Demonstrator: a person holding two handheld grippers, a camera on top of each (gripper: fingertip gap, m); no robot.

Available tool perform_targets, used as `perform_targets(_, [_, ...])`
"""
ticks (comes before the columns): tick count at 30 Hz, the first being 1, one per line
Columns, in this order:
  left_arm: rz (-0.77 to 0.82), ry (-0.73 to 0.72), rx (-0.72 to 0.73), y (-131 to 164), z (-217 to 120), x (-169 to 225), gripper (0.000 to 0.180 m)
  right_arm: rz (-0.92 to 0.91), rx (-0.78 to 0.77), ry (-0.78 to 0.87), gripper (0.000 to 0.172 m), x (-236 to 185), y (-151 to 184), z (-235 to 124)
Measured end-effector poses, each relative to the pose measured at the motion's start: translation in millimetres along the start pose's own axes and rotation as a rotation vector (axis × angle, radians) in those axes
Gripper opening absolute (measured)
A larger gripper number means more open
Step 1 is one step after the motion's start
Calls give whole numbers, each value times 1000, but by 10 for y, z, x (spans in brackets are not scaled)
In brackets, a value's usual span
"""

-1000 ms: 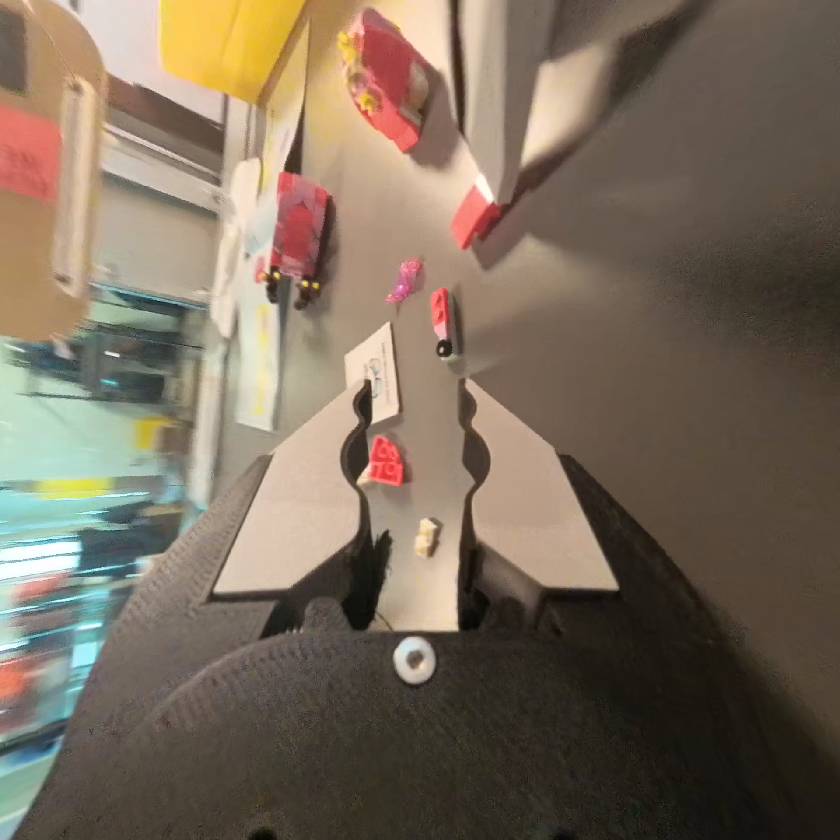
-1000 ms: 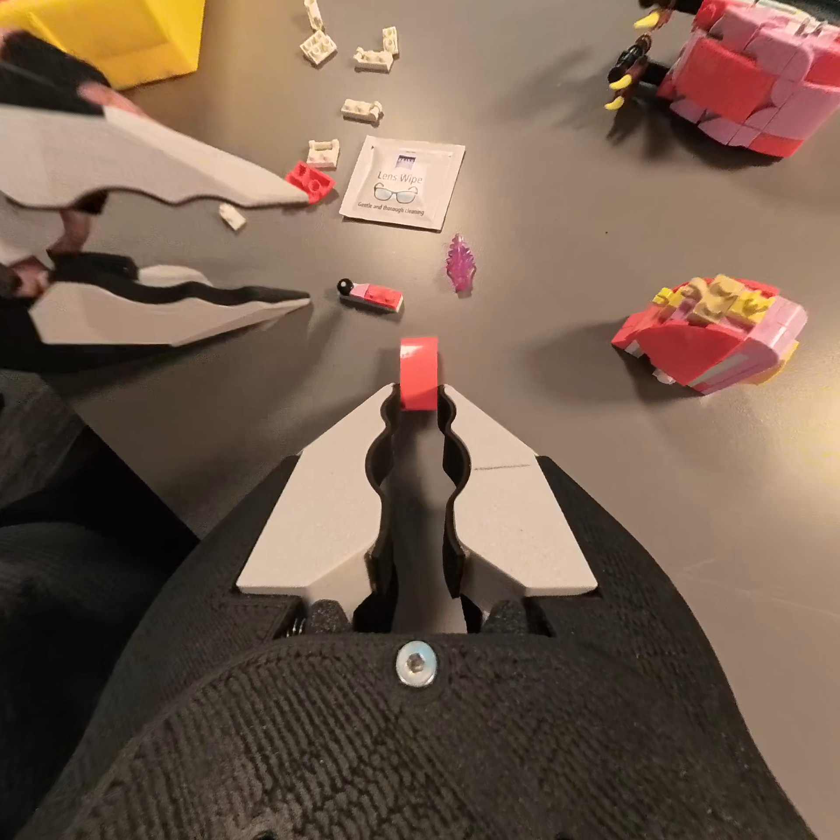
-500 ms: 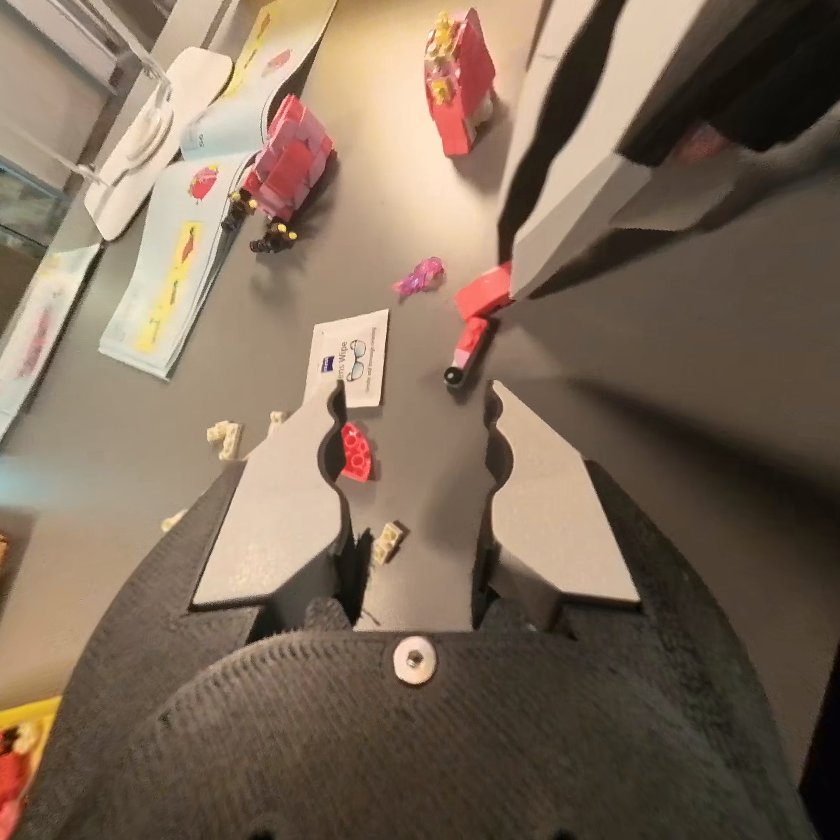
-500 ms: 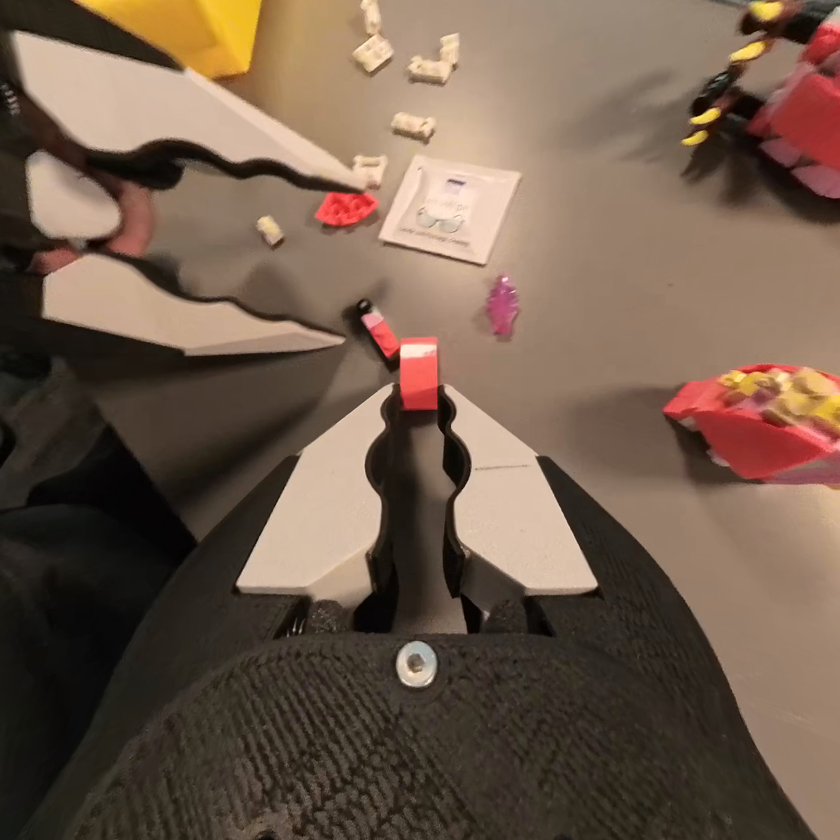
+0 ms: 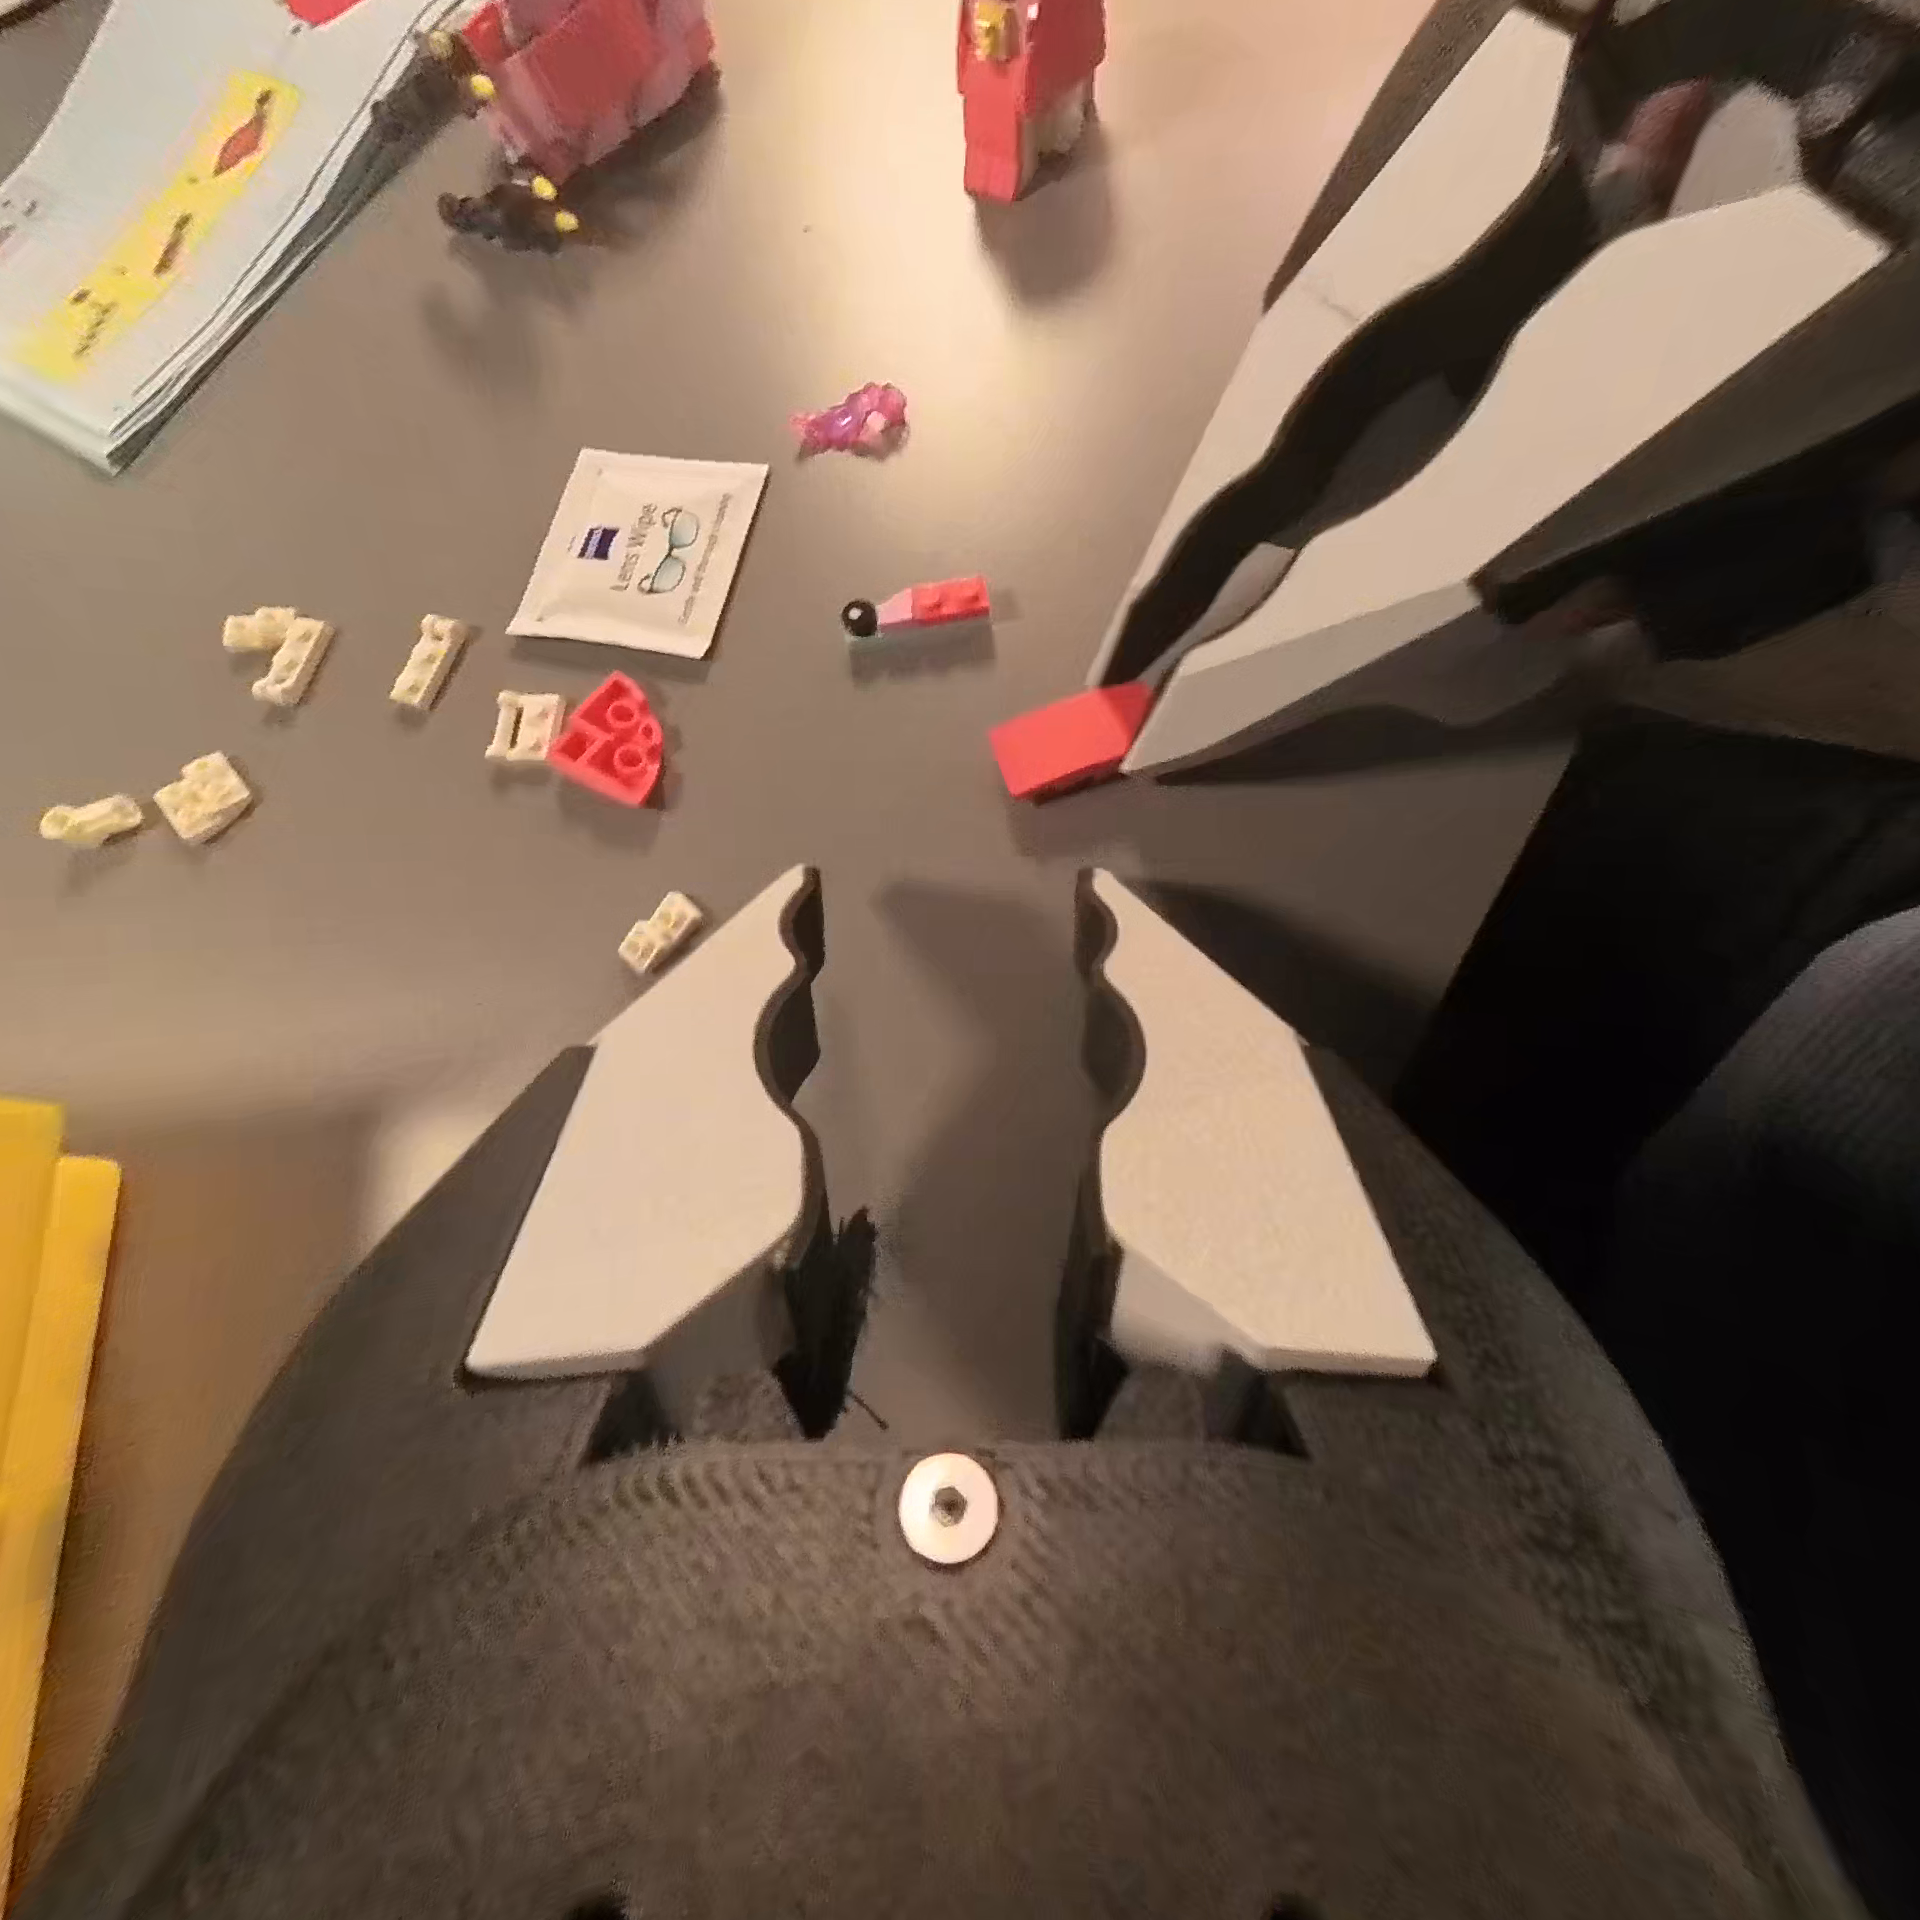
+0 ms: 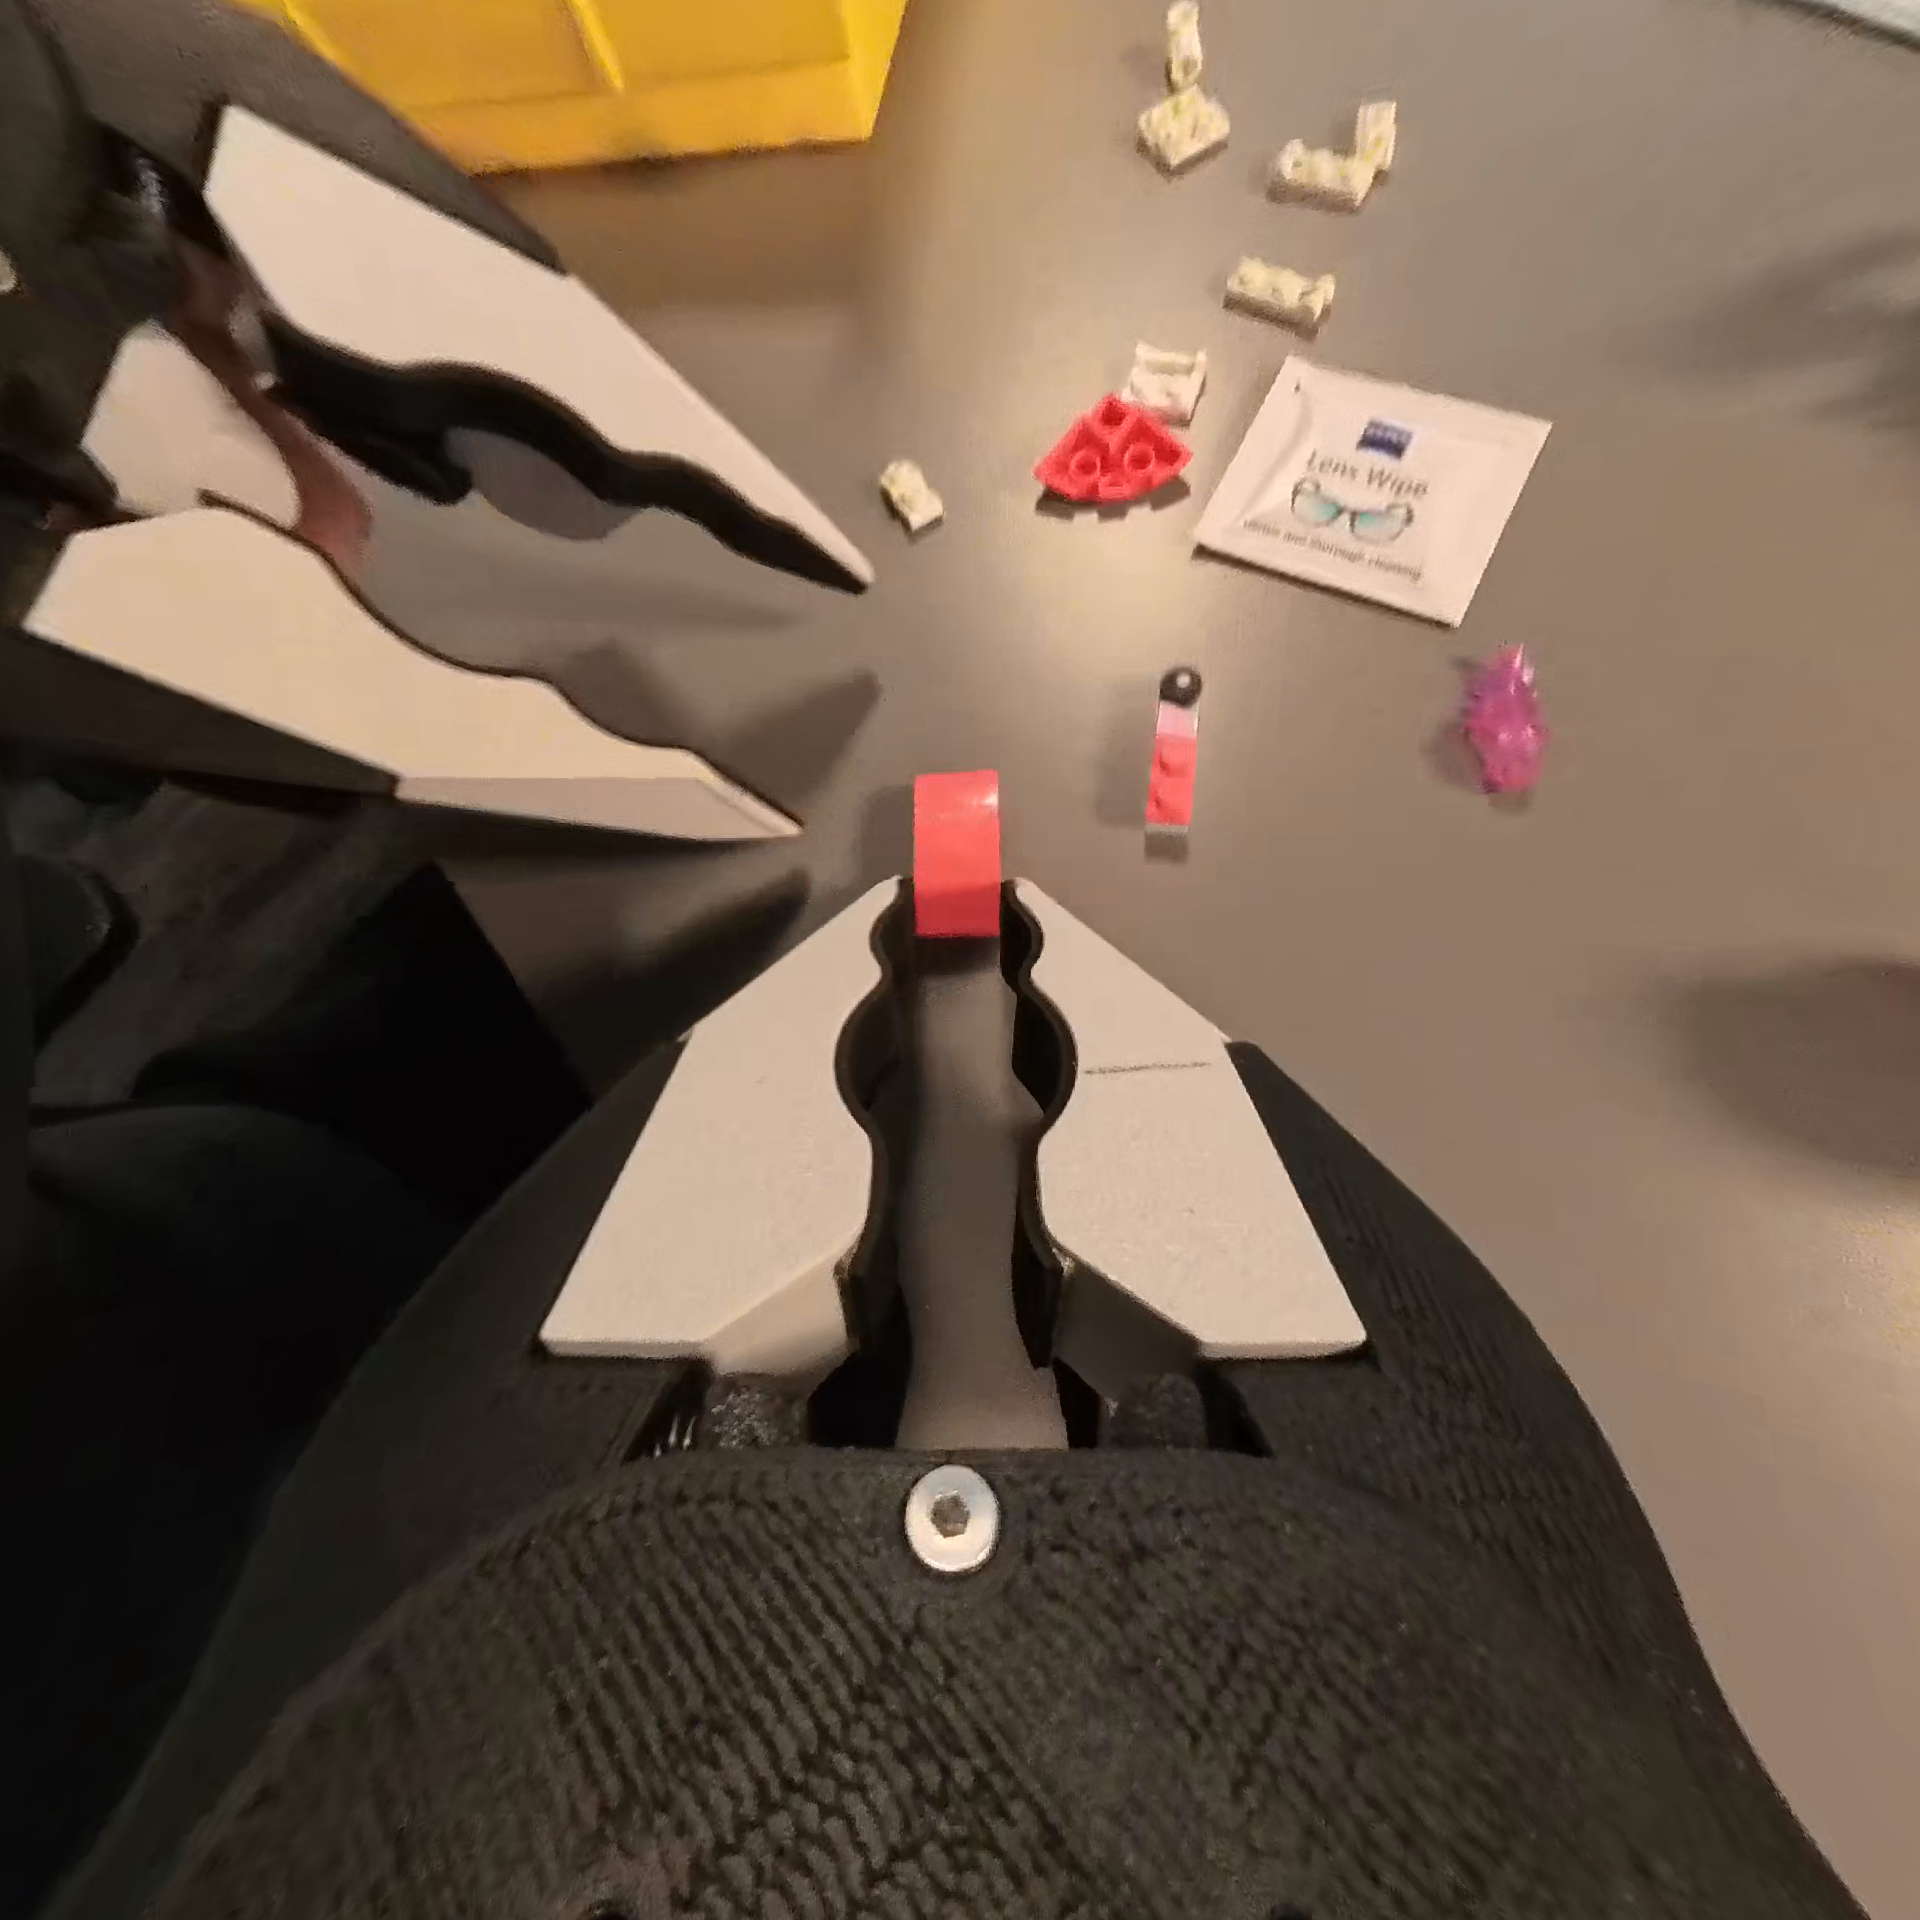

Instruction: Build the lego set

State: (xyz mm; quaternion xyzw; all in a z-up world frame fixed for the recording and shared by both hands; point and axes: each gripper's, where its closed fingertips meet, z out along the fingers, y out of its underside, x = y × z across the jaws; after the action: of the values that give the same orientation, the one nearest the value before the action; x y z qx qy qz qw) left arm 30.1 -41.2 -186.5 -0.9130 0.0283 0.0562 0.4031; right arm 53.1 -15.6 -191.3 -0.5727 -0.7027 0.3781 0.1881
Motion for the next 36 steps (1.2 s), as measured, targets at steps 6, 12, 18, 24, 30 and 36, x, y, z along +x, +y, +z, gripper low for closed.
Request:
perform_targets(6, [-69,46,74,-6,-175,23,46,-22,29,-12,38,-31,-58,10])
perform_targets(12, [-116,61,56,103,-261,85,36,-23,28,-74,36,-153,16,-25])
perform_targets(18, [-184,128,42,159,-344,208,34,-68,51,-130,39,-312,-39,53])
perform_targets(24, [-329,63,64,122,-349,62,11,-119,161,-296,39,-608,-160,-31])
perform_targets(30, [-264,-21,-24,107,-194,142,53,-136,202,-118,39,108,-248,-214])
perform_targets(36, [-216,-89,-74,100,-62,152,53,-67,65,-144,42,305,-111,-64])
